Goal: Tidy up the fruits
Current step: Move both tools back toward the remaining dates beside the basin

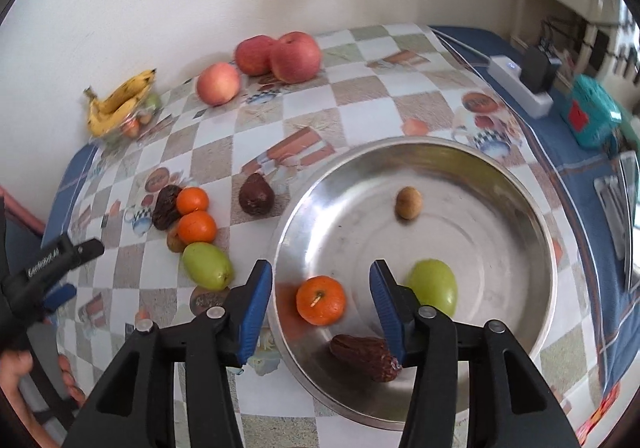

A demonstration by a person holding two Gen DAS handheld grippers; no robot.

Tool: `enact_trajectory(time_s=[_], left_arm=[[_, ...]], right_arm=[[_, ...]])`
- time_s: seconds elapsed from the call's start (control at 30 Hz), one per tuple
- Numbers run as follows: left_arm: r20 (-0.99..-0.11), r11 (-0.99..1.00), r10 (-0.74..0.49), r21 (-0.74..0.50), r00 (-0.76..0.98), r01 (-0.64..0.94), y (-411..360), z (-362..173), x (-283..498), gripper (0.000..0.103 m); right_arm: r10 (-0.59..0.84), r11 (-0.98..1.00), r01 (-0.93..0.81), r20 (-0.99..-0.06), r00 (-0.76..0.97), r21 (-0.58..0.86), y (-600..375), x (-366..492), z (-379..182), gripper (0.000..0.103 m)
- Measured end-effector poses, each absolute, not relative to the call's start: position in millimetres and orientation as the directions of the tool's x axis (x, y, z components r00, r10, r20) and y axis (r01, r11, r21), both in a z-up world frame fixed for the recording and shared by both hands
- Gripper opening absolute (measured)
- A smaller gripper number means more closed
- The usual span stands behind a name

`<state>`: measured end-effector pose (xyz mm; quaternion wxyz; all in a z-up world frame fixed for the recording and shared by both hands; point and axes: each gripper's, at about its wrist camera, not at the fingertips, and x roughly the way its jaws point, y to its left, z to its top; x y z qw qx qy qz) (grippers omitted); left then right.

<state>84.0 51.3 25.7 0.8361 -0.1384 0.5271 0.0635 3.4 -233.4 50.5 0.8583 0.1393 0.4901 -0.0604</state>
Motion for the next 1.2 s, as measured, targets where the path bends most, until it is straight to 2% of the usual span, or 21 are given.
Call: enact_trajectory(time_s=[0.07,0.1,0.2,0.3,0.33,0.6,0.8,1.2], left_arm=[[-0.902,0.957,-0.051,-0.168,0.429,-0.238,48,24,84,0.103],[-0.902,0.958,-0.057,-0.169,0.427,-0.231,46,25,83,0.103],[-0.902,0.960,-0.074,-0.180,0.425,-0.213,44,25,84,0.103],[-0.900,0.961,-0.091,-0.192,0.427,-0.201,44,26,85,0.103],[-0.900,0.962,-0.091,-0.191,0.426,-0.197,44,26,86,0.103],[-0.903,0.968,-0.105,-0.189,0.416,-0.166,46,22,95,0.103],[-0.888,0.984,-0.067,-0.134,0.454,-0.118,43,21,107,0.103],[-0.896,0.993,-0.088,-0.114,0.435,-0.034,27,10,130,0.103]], right_arm=[[0.036,0.961,0.220,-0.867,0.497,0.166,-228,5,47,0.060],[0.036,0.963,0.217,-0.874,0.485,0.160,-227,6,45,0.069],[0.021,0.964,0.222,-0.877,0.480,0.145,-225,7,42,0.071],[0.034,0.958,0.230,-0.867,0.497,0.169,-227,6,43,0.087],[0.048,0.954,0.232,-0.861,0.506,0.189,-229,5,43,0.089],[-0.004,0.959,0.235,-0.826,0.564,0.156,-228,5,55,0.090],[-0.005,0.967,0.213,-0.830,0.558,0.138,-221,15,52,0.091],[0.100,0.984,0.077,-0.853,0.513,0.162,-201,55,50,0.091]])
